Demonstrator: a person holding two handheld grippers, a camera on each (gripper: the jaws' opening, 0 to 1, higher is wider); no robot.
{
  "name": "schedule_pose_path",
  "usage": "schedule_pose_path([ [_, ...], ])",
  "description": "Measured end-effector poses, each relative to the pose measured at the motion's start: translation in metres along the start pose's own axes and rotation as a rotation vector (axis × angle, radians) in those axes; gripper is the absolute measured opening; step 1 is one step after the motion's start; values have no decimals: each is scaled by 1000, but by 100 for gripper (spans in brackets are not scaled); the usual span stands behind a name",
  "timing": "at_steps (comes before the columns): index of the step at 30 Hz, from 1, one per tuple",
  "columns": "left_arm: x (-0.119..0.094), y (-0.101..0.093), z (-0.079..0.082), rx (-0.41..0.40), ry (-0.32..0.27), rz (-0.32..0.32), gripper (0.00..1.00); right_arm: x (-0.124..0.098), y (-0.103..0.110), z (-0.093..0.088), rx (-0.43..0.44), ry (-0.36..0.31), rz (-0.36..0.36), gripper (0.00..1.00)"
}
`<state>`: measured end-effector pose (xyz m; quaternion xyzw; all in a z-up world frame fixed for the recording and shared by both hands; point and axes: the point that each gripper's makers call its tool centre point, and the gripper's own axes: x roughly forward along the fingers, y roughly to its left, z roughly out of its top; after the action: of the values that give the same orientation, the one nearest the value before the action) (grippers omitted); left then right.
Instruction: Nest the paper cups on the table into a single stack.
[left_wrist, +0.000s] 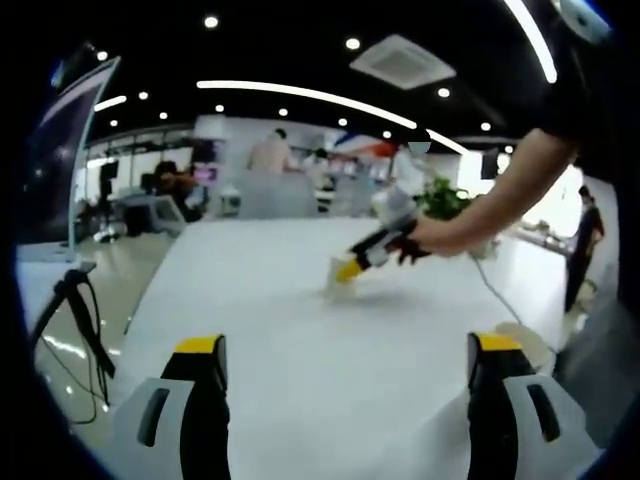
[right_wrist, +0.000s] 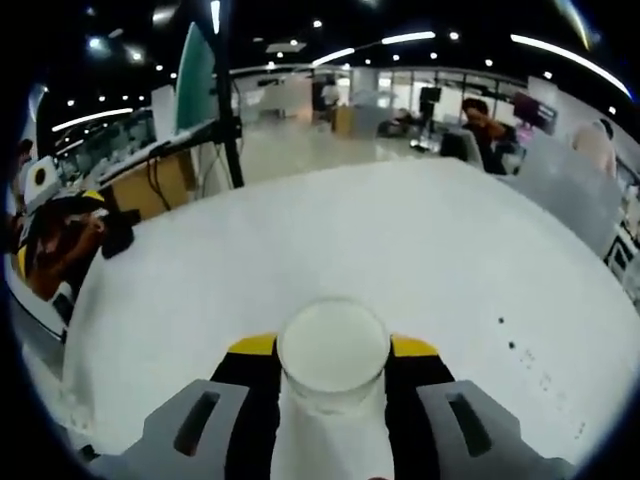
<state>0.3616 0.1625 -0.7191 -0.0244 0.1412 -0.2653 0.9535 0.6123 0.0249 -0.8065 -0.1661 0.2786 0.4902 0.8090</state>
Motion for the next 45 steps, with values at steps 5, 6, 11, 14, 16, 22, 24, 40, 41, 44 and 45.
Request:
schedule_pose_path([
  [5,-2,-2,5,8,1,-4,98,-9,3,2,5,-6,-8,37],
  [6,-2,-3,5,6,1,-5,98,-11,3,2,6,-5,-10,37],
  [11,-2,-10,13,24,-3,-19,98,-23,10,6,12,-17,-18,37],
  [14,-2,-13,16,28,-2,-29,98,-32,18,9,6,-18,-20,37],
  [16,-2,-15,20,36,-4,-33,98,-37,23,10,6,-21,-19,37],
  [22,-1,-22,30,62,2,-69,98,-54,43,15,-7,-29,-6,37],
  [24,-2,-24,36,71,-11,-77,98,-61,49,19,-1,-41,-3,37],
  [40,-6,-48,50,80,-32,-119,98,-119,49,29,-11,-92,-19,37],
  [41,-6,-50,51,84,-32,-122,98,-124,49,29,-10,-97,-21,37],
  [44,-7,-55,51,86,-29,-131,98,-136,50,32,-17,-101,-28,37],
  [45,-8,-55,51,87,-29,-132,98,-142,52,34,-13,-111,-30,37],
])
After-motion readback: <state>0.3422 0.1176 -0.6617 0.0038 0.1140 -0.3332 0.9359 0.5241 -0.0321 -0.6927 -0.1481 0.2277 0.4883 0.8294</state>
